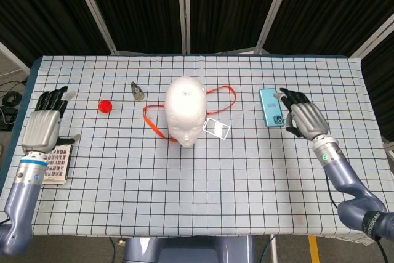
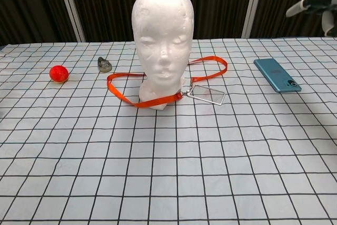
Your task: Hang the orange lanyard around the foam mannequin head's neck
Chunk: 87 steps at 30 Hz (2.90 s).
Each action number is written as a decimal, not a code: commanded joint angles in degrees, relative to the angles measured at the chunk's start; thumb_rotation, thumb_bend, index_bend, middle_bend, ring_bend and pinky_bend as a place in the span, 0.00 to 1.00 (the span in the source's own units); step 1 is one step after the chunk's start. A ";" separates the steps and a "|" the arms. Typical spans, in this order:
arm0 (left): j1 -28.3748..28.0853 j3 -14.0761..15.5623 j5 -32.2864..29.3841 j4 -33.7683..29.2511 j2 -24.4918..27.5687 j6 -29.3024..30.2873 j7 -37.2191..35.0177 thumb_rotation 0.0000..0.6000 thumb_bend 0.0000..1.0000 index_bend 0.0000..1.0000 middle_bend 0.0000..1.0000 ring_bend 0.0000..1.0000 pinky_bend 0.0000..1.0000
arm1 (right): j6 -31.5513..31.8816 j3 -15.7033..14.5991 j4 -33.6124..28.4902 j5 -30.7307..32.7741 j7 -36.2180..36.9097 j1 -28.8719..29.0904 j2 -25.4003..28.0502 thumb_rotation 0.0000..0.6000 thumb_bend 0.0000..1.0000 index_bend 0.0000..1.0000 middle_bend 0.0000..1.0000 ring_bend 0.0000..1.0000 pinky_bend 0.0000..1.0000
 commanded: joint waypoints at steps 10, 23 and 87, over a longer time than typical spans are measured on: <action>7.98 4.59 4.04 -7.19 2.64 8.86 5.67 1.00 0.00 0.00 0.00 0.00 0.00 | -1.96 -5.08 6.87 -11.26 0.13 1.93 -13.49 1.00 1.00 0.12 0.04 0.01 0.09; 7.86 2.99 2.80 -4.70 2.72 4.17 2.88 1.00 0.00 0.00 0.00 0.00 0.00 | -6.43 -2.64 16.20 -6.61 -6.29 7.09 -26.73 1.00 1.00 0.13 0.07 0.03 0.09; 9.20 0.80 3.57 -4.29 1.89 1.17 3.18 1.00 0.00 0.00 0.00 0.00 0.00 | -18.35 -10.09 -8.85 -13.93 4.93 7.75 -8.80 1.00 1.00 0.32 0.30 0.27 0.27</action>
